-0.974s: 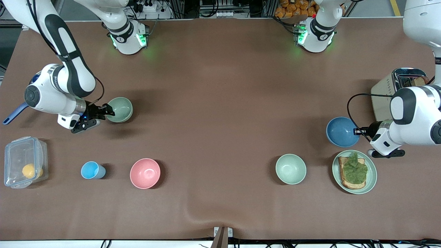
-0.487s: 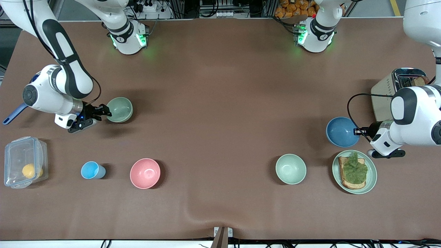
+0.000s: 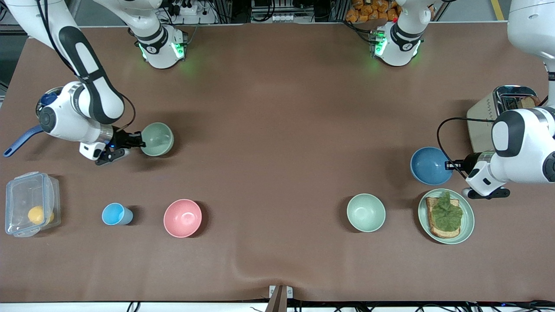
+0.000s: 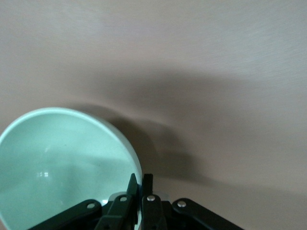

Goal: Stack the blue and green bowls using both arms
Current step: 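Carry the green bowl with the right gripper toward the table middle, then release the green bowl and draw back the right gripper while the left lifts, then carry the blue bowl with the left gripper over the green bowl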

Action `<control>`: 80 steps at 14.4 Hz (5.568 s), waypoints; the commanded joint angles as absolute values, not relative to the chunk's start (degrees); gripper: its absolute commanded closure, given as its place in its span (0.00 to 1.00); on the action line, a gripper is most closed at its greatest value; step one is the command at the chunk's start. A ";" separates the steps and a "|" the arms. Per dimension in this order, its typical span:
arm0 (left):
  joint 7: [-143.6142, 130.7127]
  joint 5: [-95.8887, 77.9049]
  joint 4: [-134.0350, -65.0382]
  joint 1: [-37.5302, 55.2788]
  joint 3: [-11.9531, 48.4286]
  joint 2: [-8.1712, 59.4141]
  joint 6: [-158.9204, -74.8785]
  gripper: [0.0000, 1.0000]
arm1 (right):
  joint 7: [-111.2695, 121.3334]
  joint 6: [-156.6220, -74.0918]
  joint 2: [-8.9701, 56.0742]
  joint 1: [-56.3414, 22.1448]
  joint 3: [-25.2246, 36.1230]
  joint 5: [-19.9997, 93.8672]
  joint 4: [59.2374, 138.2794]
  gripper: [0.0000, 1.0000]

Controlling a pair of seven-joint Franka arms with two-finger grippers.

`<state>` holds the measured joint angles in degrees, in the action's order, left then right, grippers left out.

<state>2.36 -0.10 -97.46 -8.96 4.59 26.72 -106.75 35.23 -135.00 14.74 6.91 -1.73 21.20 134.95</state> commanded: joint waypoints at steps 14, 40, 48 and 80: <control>2.46 -0.44 -96.59 -8.61 4.66 26.46 -105.56 1.00 | -19.30 -141.56 11.59 -30.55 -1.76 25.40 128.14 1.00; -0.77 -1.14 -95.45 -7.82 5.88 26.46 -103.45 1.00 | -41.57 -149.27 23.30 -42.46 -0.79 24.96 120.33 0.00; -22.47 -1.14 -95.45 -8.00 17.74 25.58 -99.85 1.00 | -65.11 -130.87 23.20 -32.09 -0.53 25.57 110.74 0.00; -47.64 -4.57 -113.03 0.44 43.77 28.73 -131.66 1.00 | -61.70 -142.47 32.87 -36.30 -0.97 57.39 113.64 0.00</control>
<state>-47.26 -3.55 -114.28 0.27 43.66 27.21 -131.14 -63.72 -141.47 33.09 -36.13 -0.90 55.75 112.62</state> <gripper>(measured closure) 0.947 0.000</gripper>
